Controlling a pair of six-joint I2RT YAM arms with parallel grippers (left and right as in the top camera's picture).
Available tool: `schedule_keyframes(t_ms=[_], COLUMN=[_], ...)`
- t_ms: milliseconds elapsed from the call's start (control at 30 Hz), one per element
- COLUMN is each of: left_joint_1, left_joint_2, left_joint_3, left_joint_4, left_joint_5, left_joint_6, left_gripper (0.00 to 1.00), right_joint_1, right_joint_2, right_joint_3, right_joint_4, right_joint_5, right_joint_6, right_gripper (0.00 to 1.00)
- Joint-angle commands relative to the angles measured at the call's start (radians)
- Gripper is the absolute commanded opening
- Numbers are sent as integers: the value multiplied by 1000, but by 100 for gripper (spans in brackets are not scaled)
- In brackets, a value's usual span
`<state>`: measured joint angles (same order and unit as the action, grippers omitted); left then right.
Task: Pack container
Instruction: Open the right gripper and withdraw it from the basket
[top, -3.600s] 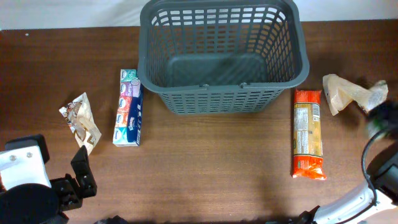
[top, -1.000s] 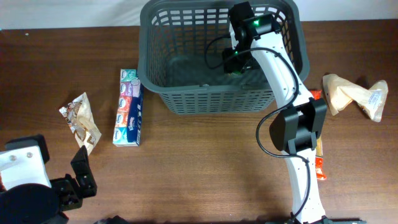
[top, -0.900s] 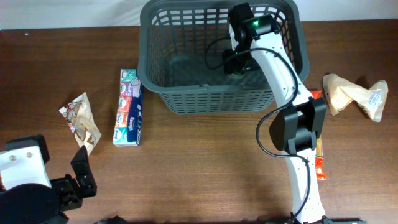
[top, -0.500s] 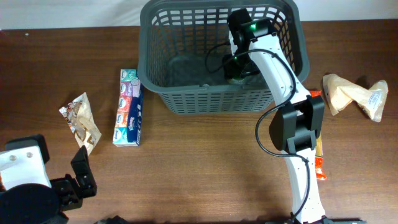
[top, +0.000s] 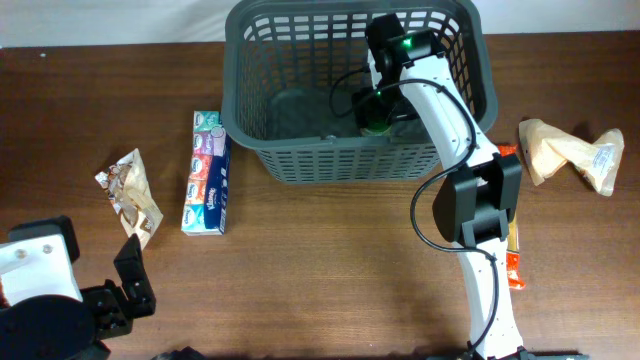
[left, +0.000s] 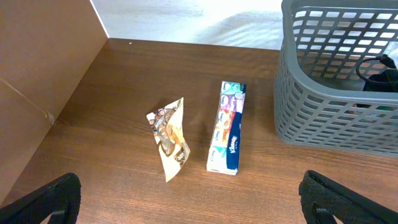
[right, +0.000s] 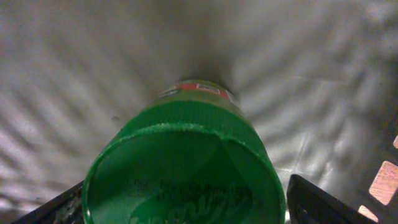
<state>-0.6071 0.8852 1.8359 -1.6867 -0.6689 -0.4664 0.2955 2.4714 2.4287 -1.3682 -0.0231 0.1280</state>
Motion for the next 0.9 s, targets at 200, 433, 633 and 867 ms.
schedule_keyframes(t_ms=[200,433,633,867], left_joint_1=[6,6,6,6], left_joint_2=[2,2,2,2], left_joint_3=[-3,-3,-3,-3], left_joint_4=[0,0,0,0], left_joint_5=[3,4,4,3], left_joint_6=[12,12,12,12], left_gripper=[100,100,100,100], right_joint_1=[-16,-81,-240,-535], right_joint_2=[-18,-43,-159,-232], right_joint_3=[159,581,708,707], right_joint_4=[-8,-118,-170,-299], right_joint_5=[10,98,241,245], right_joint_6=[-61,-50,20,207], right_gripper=[88,91,97,99])
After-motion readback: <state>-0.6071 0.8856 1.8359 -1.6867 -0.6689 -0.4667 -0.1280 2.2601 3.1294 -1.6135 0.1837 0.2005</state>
